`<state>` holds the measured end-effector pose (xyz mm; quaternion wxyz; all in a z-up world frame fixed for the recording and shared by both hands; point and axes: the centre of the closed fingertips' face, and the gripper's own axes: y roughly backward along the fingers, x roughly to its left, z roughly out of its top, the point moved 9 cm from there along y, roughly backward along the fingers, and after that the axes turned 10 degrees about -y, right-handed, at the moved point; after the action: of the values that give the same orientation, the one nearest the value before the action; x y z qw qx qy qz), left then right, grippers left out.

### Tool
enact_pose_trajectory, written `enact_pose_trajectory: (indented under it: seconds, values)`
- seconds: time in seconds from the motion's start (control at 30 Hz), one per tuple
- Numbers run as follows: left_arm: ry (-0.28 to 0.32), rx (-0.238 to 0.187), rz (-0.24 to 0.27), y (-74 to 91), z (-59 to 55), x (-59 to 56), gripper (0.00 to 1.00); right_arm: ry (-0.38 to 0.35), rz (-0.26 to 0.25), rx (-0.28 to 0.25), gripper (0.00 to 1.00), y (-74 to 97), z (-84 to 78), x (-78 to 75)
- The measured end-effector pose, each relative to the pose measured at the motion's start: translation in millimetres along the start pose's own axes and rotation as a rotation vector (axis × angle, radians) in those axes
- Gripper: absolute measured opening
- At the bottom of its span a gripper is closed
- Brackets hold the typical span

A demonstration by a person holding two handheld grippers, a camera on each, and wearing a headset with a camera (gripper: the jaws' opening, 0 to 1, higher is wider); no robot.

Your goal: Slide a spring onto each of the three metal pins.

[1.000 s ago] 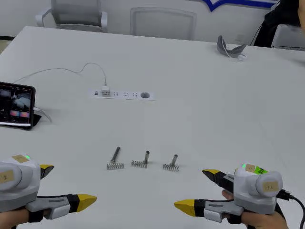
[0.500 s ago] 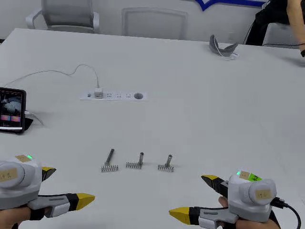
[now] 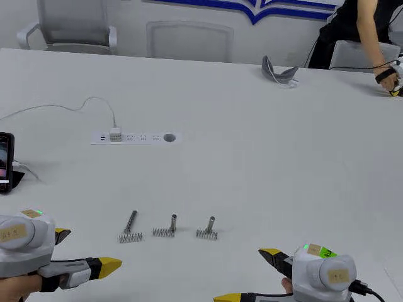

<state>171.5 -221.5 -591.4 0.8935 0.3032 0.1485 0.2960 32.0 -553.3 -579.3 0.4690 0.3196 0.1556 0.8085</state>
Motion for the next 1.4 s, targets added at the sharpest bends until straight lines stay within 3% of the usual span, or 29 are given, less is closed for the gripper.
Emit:
enact_pose_trajectory:
  seconds: [0.47, 0.93, 1.4]
  values:
    - [-0.013, 0.006, -0.013, -35.7, 15.6, 9.0, 0.83, -0.015, -0.016, -0.002, 0.94, 2.0, -1.5, 2.6]
    - [0.005, 0.020, -0.012, -59.9, 18.6, 18.5, 0.76, -0.040, 0.001, -0.003, 0.93, 4.0, -2.2, 3.2]
    - [0.066, 0.043, -0.003, -96.2, 15.4, 28.1, 0.55, -0.064, 0.005, -0.004, 0.92, 3.0, -3.8, 3.1]
